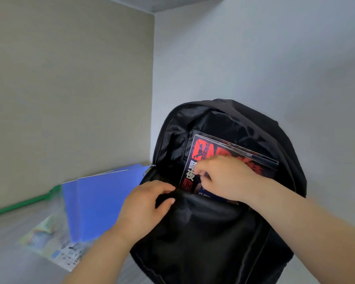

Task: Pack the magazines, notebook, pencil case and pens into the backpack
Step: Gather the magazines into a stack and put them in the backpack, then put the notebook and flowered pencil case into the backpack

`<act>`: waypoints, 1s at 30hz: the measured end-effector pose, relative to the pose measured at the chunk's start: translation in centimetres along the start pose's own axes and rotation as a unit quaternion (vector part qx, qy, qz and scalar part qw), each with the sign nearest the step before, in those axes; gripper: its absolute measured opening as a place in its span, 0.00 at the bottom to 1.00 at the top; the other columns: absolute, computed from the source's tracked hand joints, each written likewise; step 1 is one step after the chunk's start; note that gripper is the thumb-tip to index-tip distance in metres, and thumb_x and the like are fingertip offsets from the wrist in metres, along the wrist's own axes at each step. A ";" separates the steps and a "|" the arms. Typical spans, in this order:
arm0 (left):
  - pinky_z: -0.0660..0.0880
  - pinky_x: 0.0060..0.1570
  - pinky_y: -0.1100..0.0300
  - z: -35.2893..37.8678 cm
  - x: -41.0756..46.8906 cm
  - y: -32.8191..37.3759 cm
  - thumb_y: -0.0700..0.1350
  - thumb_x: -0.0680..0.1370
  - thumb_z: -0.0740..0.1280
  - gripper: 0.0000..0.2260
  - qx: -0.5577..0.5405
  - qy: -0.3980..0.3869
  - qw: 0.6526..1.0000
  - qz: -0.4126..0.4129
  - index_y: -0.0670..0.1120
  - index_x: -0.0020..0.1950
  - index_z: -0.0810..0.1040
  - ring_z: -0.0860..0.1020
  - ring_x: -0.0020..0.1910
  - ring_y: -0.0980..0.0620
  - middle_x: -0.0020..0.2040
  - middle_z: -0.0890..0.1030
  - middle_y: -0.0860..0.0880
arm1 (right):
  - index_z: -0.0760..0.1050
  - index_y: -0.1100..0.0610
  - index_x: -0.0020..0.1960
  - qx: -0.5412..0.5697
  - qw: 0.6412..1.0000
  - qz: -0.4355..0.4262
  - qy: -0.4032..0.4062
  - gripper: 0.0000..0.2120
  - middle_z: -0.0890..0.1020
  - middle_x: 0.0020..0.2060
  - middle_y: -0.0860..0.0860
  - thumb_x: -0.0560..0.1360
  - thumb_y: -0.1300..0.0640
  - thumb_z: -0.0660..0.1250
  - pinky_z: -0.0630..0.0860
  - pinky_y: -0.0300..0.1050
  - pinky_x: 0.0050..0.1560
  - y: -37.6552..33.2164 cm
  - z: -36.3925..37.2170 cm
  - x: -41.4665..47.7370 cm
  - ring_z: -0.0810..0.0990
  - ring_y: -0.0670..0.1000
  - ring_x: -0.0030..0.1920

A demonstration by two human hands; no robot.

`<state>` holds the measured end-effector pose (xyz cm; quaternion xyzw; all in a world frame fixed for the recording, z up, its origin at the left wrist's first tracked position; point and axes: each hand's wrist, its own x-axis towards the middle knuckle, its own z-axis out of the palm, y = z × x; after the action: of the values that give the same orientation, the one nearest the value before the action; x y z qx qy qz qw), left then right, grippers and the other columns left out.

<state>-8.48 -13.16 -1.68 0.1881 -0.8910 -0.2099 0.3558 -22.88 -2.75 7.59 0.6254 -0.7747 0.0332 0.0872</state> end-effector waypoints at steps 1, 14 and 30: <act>0.66 0.44 0.82 -0.8 -1.3 -0.7 0.42 0.72 0.69 0.08 -0.011 0.029 0.999 -0.032 0.49 0.50 0.81 0.75 0.46 0.66 0.44 0.80 0.64 | 0.75 0.49 0.56 0.048 0.999 -0.002 0.012 0.13 0.81 0.44 0.44 0.74 0.58 0.57 0.73 0.44 0.49 -1.1 0.0 0.2 0.76 0.52 0.52; 0.68 0.33 0.76 -14.8 -25.1 -8.3 0.36 0.70 0.70 0.19 0.039 0.193 0.897 -0.396 0.62 0.34 0.76 0.74 0.37 0.74 0.30 0.74 0.79 | 0.77 0.50 0.51 0.280 0.942 -0.137 -0.121 0.09 0.79 0.39 0.43 0.74 0.57 0.61 0.72 0.39 0.44 -21.2 5.7 3.1 0.78 0.46 0.42; 0.72 0.49 0.55 -38.6 -54.8 -17.9 0.40 0.75 0.64 0.09 0.167 0.280 0.679 -0.657 0.45 0.54 0.79 0.77 0.55 0.43 0.57 0.80 0.43 | 0.78 0.55 0.44 0.411 0.828 -0.192 -0.329 0.07 0.75 0.31 0.42 0.73 0.64 0.64 0.68 0.27 0.37 -61.4 18.1 0.5 0.73 0.40 0.33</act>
<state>59.42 -10.94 -15.72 0.8318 -0.4168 -0.1748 0.3222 35.17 -19.39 -13.61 0.7134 -0.5364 0.1233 -0.4338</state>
